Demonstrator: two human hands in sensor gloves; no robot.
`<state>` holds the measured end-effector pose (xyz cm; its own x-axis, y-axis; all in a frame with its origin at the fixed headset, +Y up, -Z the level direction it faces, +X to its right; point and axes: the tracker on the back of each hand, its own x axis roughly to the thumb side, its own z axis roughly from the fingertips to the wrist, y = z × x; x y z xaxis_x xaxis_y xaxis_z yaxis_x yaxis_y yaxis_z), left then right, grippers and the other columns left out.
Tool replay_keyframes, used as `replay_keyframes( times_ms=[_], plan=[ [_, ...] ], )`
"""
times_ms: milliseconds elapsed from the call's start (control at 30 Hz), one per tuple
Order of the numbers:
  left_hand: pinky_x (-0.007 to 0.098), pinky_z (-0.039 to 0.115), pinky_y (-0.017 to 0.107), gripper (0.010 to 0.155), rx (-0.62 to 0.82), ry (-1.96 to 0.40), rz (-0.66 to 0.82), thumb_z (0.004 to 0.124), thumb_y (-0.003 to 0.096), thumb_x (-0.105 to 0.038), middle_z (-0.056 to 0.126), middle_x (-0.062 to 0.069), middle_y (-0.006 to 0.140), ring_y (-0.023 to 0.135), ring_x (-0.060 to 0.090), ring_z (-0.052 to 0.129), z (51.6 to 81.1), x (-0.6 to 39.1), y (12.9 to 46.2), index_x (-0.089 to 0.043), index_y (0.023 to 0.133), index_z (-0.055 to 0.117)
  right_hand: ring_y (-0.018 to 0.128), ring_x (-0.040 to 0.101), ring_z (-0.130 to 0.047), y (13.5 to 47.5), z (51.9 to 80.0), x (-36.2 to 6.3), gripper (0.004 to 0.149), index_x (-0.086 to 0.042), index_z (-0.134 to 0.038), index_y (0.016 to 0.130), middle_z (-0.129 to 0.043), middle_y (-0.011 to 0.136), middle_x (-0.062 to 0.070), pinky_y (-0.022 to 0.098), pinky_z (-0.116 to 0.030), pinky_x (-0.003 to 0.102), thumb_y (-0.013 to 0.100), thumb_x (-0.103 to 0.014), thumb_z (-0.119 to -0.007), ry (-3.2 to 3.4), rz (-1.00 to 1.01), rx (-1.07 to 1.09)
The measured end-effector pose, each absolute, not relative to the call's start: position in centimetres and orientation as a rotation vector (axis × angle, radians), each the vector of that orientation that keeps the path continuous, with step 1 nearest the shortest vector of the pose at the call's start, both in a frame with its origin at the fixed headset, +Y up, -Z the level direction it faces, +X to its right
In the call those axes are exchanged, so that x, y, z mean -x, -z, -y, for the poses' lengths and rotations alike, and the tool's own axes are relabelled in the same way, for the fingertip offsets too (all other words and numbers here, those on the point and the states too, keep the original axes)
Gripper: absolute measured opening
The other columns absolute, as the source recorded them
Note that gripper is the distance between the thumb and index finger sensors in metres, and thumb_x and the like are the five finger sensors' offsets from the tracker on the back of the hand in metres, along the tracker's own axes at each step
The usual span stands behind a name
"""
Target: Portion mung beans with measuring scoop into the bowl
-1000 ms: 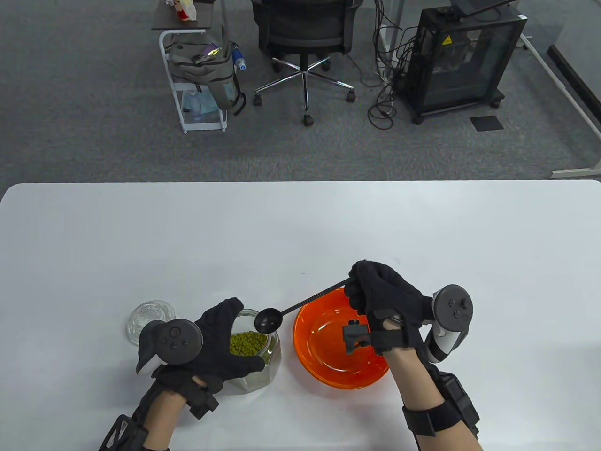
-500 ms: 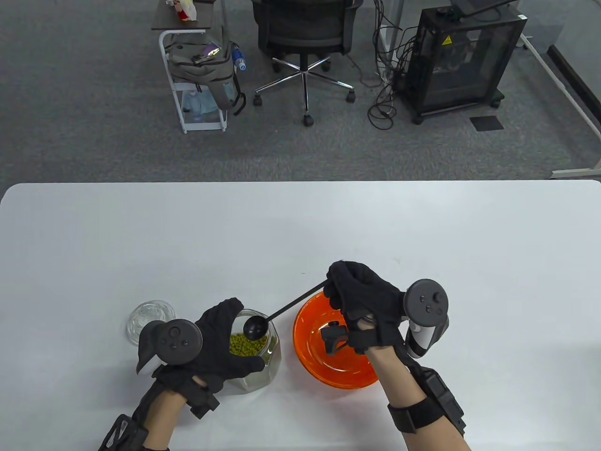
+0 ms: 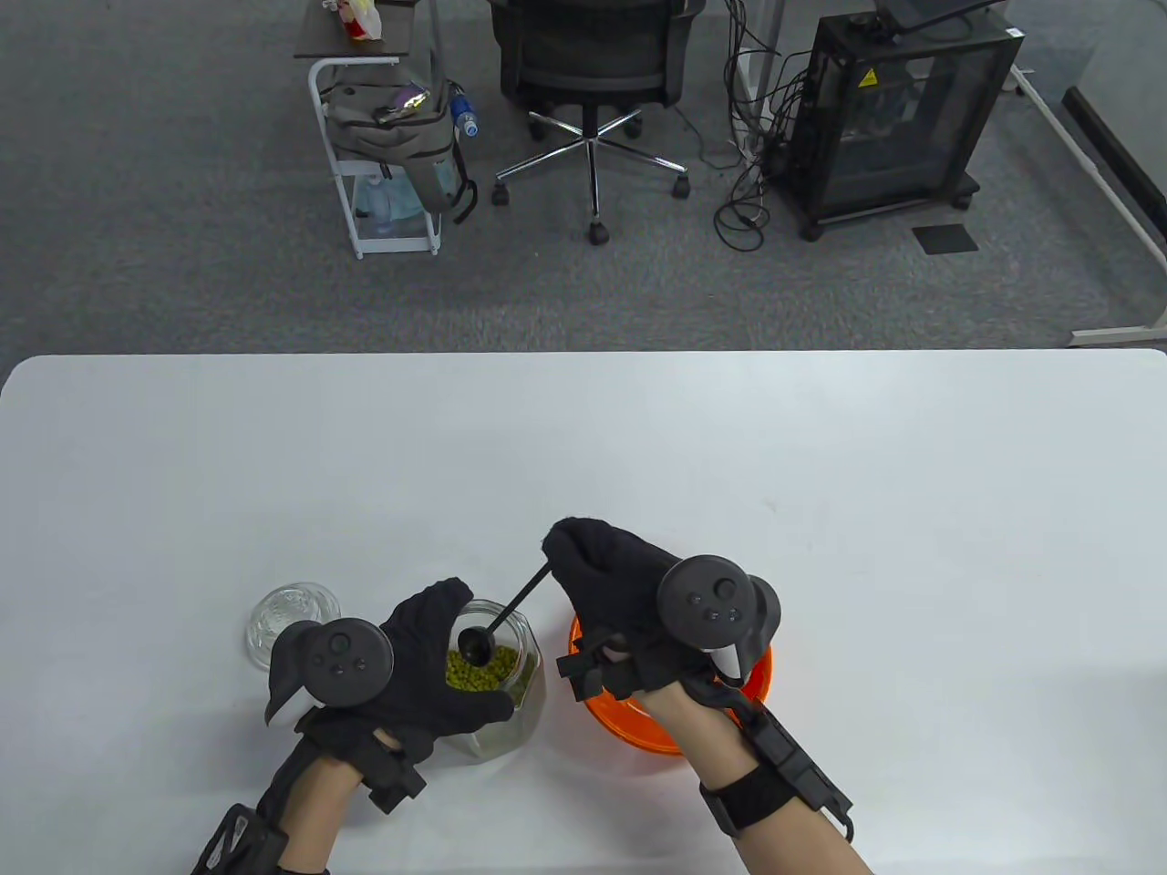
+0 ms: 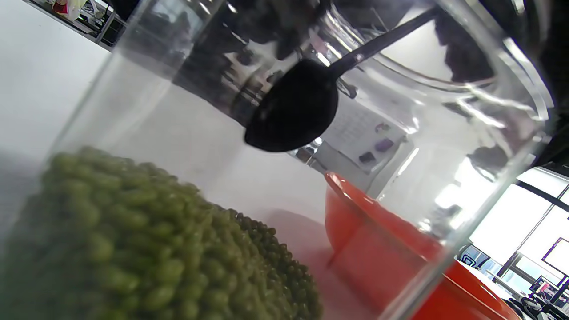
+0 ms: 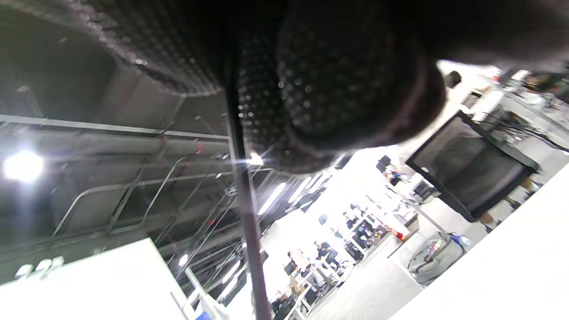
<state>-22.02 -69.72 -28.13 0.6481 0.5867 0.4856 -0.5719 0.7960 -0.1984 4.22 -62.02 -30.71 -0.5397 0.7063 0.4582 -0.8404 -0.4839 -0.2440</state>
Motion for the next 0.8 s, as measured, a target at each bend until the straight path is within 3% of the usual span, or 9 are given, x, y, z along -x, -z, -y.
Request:
replay_keyframes(
  times_ms=[400,567,800],
  plan=[
    [0.073,0.056,0.073,0.128,0.034,-0.662,0.566,0.090,0.0353,-0.085,0.046,0.032,0.112,0.100,0.060,0.061,69.8,22.0,28.1,0.004,0.108,0.034,0.025,0.023,-0.105,28.7,61.8,0.4,0.041,-0.012,-0.099,0.066,-0.110,0.045,0.010,0.018,-0.091,0.034,0.043,-0.045,-0.090,-2.376,0.718,-0.823],
    [0.073,0.056,0.072,0.128,0.040,-0.657,0.568,0.090,0.0358,-0.085,0.045,0.032,0.112,0.100,0.060,0.061,69.8,22.0,28.1,0.003,0.108,0.033,0.024,0.023,-0.103,28.8,61.2,1.4,0.043,-0.013,-0.096,0.063,-0.108,0.044,0.008,0.018,-0.089,0.035,0.046,-0.050,-0.081,-2.531,0.418,-0.962],
    [0.074,0.055,0.072,0.127,0.047,-0.660,0.570,0.089,0.0371,-0.085,0.044,0.032,0.112,0.101,0.060,0.059,69.9,22.0,28.2,0.003,0.109,0.032,0.022,0.023,-0.101,29.5,62.2,0.9,0.044,-0.009,-0.095,0.062,-0.106,0.040,0.009,0.018,-0.088,0.035,0.047,-0.047,-0.080,-2.351,0.253,-0.957]
  ],
)
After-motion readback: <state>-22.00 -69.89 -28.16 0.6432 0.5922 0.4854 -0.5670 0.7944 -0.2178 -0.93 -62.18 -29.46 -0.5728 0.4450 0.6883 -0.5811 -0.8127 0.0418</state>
